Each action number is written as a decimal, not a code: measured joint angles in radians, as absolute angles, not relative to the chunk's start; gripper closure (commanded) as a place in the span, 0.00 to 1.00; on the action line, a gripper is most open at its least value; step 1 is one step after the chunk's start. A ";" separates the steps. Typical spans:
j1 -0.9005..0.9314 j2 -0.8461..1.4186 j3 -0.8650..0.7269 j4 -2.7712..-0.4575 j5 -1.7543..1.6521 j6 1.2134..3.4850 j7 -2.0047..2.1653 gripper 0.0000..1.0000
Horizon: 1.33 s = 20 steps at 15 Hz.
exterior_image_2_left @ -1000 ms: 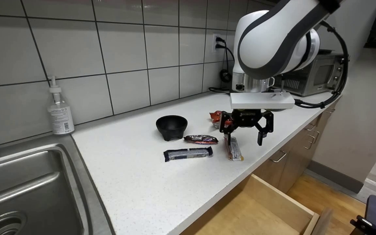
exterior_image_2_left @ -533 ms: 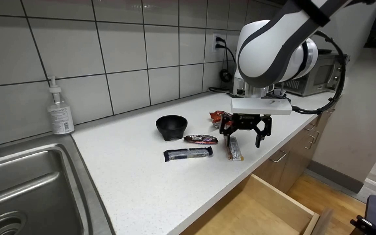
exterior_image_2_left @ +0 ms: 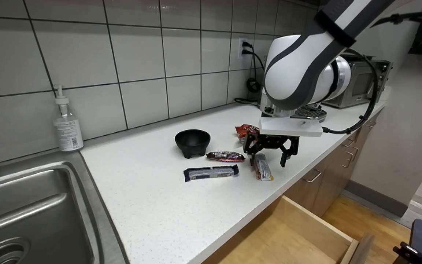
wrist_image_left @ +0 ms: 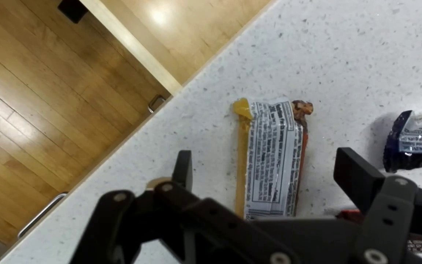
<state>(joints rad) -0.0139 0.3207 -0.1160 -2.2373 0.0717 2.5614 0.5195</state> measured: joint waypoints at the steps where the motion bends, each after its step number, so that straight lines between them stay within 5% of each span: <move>1: -0.014 0.331 -0.116 -2.230 0.078 2.572 0.505 0.00; 14: -0.014 0.415 -0.114 -2.140 0.097 2.591 0.406 0.01; 15: -0.014 0.420 -0.114 -2.136 0.097 2.591 0.404 0.25; 17: -0.014 0.426 -0.114 -2.130 0.097 2.591 0.398 0.30; 20: -0.014 0.427 -0.114 -2.127 0.097 2.591 0.387 0.54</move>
<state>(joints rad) -0.0139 0.4266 -0.1138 -2.1266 0.0970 2.5907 0.3874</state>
